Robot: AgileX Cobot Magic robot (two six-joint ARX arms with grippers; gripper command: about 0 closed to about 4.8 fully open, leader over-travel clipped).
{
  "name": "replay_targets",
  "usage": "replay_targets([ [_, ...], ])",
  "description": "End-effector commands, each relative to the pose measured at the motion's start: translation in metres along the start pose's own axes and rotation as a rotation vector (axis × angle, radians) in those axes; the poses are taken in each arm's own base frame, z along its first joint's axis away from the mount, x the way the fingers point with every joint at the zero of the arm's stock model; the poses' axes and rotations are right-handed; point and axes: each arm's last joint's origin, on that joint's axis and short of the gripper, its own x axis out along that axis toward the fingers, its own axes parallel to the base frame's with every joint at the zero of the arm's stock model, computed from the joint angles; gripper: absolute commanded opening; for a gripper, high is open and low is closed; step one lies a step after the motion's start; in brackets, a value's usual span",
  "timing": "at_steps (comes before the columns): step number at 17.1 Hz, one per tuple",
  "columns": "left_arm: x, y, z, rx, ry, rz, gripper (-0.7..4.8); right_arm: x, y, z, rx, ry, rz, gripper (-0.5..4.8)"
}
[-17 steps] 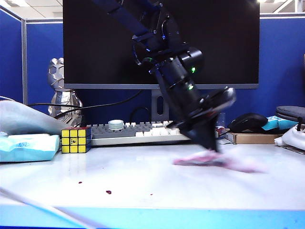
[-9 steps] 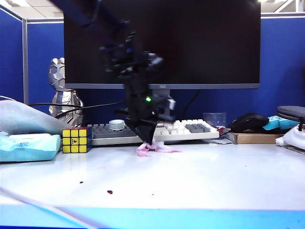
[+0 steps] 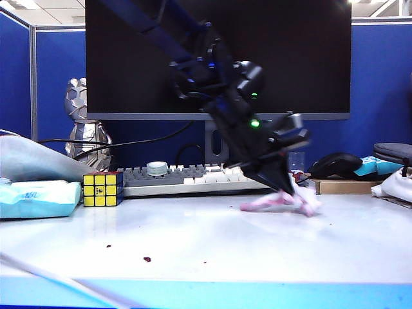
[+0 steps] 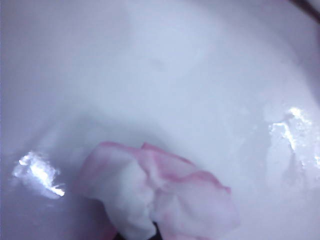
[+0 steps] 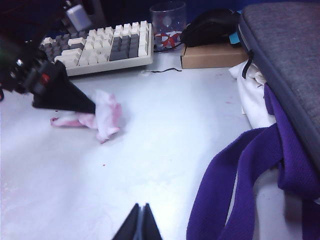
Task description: Use the wet wipes on the table to wipe the cherry juice off the table, then put the wipes back on the table.
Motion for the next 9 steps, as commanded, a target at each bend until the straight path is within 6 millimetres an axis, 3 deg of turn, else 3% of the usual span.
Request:
replay_targets([
  [1, 0.007, 0.023, -0.013, -0.008, 0.076, 0.193, -0.06, 0.000, 0.000, 0.000, 0.000, -0.001, 0.002, -0.01],
  [3, 0.007, 0.058, -0.032, -0.073, 0.189, 0.296, -0.06, 0.000, 0.000, 0.000, 0.000, -0.001, 0.002, -0.01],
  [5, -0.005, 0.091, -0.043, -0.133, 0.243, 0.383, -0.06, 0.000, 0.000, 0.000, 0.000, -0.001, 0.002, -0.01],
  [8, -0.020, 0.117, -0.048, -0.176, 0.254, 0.457, -0.06, 0.000, 0.000, 0.000, 0.000, -0.001, 0.002, -0.01],
  [9, -0.019, 0.115, -0.048, -0.186, 0.254, 0.405, -0.06, 0.000, 0.000, 0.000, 0.000, -0.001, 0.002, -0.01],
])
